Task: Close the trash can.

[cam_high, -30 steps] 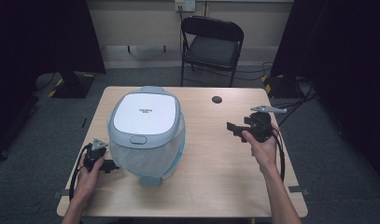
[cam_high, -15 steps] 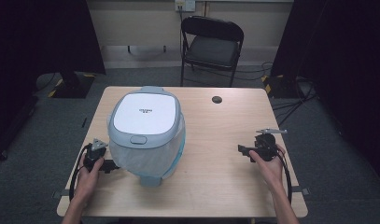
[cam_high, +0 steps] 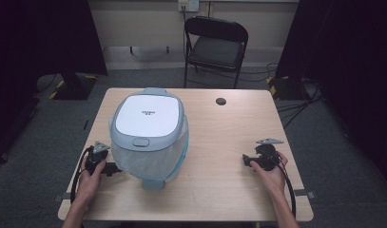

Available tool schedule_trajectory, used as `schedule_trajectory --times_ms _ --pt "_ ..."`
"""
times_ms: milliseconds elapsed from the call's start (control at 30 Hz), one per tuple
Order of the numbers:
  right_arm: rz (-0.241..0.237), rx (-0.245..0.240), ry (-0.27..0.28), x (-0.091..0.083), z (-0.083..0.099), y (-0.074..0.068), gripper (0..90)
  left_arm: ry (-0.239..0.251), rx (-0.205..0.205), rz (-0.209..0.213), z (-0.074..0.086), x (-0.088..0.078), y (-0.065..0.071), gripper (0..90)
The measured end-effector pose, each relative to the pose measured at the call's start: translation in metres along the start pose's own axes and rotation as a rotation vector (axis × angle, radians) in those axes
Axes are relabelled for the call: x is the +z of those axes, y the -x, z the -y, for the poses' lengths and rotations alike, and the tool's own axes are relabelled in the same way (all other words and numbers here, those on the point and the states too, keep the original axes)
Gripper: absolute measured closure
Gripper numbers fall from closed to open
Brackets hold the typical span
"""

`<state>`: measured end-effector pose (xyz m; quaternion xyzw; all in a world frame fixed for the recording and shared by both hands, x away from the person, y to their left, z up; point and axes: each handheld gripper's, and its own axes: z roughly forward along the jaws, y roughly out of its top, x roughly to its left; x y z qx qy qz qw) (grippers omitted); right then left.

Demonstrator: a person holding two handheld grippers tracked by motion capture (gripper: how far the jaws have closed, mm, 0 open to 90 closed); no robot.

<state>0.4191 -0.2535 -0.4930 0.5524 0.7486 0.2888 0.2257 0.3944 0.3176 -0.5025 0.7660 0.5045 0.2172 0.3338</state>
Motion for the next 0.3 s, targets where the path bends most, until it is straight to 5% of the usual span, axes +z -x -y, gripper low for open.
schedule_trajectory --times_ms 100,300 --pt "-0.001 0.003 0.076 0.0032 0.0068 -0.0004 14.1 0.000 0.000 0.000 0.0000 0.0000 0.0000 9.9" --pt "0.001 0.004 0.078 0.0032 0.0071 -0.0004 14.0 0.000 0.000 0.000 0.0000 0.0000 0.0001 9.9"
